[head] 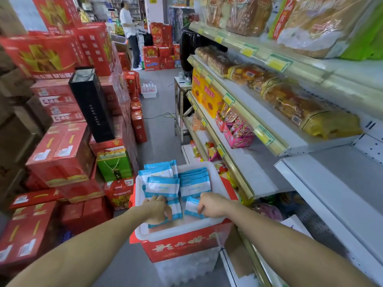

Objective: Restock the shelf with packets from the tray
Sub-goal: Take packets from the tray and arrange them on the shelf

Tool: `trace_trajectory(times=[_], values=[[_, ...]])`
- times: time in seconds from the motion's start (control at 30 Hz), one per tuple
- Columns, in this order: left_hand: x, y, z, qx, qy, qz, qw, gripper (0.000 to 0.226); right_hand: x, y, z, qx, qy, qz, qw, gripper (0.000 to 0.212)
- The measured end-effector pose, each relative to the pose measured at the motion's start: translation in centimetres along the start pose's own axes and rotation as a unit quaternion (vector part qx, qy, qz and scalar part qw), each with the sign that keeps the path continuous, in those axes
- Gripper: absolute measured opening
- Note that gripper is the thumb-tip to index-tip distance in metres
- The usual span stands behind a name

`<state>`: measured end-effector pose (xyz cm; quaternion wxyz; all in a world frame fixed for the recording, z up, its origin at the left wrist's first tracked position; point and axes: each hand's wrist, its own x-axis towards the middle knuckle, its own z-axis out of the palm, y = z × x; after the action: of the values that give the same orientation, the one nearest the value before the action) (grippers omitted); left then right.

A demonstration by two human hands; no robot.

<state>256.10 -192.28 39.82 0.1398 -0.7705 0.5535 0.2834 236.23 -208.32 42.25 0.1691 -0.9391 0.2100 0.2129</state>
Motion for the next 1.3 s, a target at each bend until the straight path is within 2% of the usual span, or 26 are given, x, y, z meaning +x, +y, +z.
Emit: trace_trajectory(times=[0.2,0.33,0.4,0.47,0.53,0.7,0.83,0.93,1.07,1.3], values=[[0.9,0.0,0.6,-0.092,-0.006,-0.007,0.996,0.018,-2.5,-0.4,-2.5,0.026,0.085,0.001,0.996,0.036],[1.1,0.4,0.9,-0.144,-0.009,-0.009,0.989,0.021,-3.7,-0.5,-4.3,0.034,0.113,0.000,0.993,0.040],[0.9,0.5,1.0,-0.197,-0.006,-0.016,0.980,0.027,-4.1,-0.6,-4.8,0.035,0.125,0.001,0.991,0.036],[0.8,0.5,1.0,-0.226,-0.010,-0.006,0.974,0.045,-4.5,-0.6,-5.1,0.041,0.129,0.008,0.991,0.033],[0.4,0.7,0.9,-0.245,-0.026,0.000,0.969,0.054,-4.8,-0.9,-5.3,0.038,0.130,0.010,0.991,0.032],[-0.2,1.1,1.0,-0.274,-0.034,0.014,0.961,0.051,-5.4,-1.3,-5.6,0.040,0.131,0.007,0.991,0.031],[-0.4,0.8,0.2,-0.256,-0.040,0.043,0.965,0.052,-5.5,-1.4,-6.0,0.044,0.132,0.006,0.990,0.029],[-0.6,0.3,-0.5,-0.242,-0.074,0.061,0.966,0.050,-5.7,-1.6,-6.6,0.038,0.134,0.000,0.990,0.027],[-0.3,-0.1,-0.7,-0.142,-0.109,0.105,0.978,0.055,-6.2,-1.9,-7.8,0.037,0.126,-0.012,0.991,0.029],[-1.3,-1.1,-2.8,-0.073,-0.052,0.156,0.984,0.067,-7.6,-1.7,-10.0,0.048,0.111,-0.034,0.992,0.044]])
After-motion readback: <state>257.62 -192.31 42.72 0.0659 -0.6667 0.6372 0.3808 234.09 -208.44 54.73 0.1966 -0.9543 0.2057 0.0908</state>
